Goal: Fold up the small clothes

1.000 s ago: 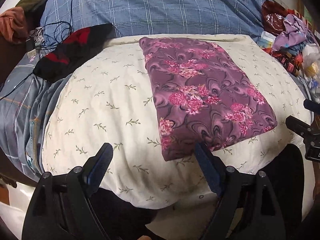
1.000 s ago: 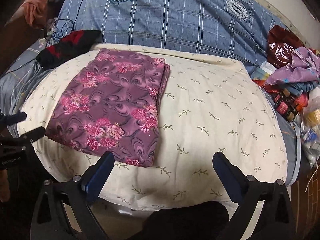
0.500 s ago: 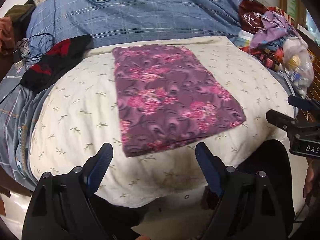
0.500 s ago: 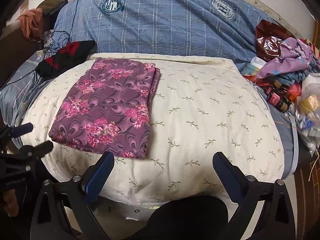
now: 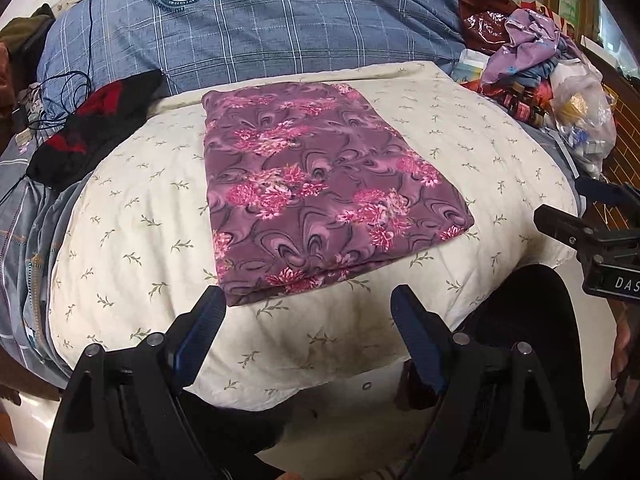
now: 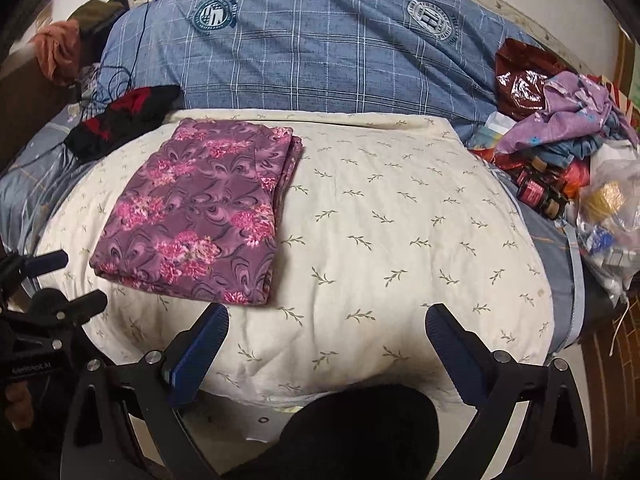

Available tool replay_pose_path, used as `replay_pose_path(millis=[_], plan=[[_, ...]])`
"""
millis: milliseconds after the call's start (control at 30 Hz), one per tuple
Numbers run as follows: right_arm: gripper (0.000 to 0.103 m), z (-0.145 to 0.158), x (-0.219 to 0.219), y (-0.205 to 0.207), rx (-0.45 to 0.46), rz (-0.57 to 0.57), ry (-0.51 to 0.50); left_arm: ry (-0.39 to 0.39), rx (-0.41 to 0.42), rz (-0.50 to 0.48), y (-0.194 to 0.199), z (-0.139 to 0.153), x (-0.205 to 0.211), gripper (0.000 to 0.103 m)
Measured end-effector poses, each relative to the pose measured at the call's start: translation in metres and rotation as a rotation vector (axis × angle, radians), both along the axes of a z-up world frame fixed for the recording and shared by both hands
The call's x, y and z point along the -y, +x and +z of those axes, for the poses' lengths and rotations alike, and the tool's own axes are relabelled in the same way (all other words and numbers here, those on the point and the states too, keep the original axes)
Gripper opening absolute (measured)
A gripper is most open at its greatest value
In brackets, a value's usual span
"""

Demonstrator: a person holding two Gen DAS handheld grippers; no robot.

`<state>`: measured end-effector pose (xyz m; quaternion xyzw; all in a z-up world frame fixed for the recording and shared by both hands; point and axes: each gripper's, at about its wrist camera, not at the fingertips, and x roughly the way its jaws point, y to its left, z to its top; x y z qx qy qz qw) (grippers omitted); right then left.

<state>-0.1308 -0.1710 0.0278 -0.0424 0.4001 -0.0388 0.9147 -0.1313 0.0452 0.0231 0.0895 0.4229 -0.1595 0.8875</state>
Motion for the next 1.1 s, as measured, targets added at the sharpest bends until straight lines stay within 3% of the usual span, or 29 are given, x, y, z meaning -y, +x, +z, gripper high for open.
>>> replay_pose_path(millis=[1100], plan=[[0.1,-0.006,-0.005,0.008,-0.012,0.026,-0.052,0.012,0.055,0.014,-0.005,0.007,0.004,0.085]])
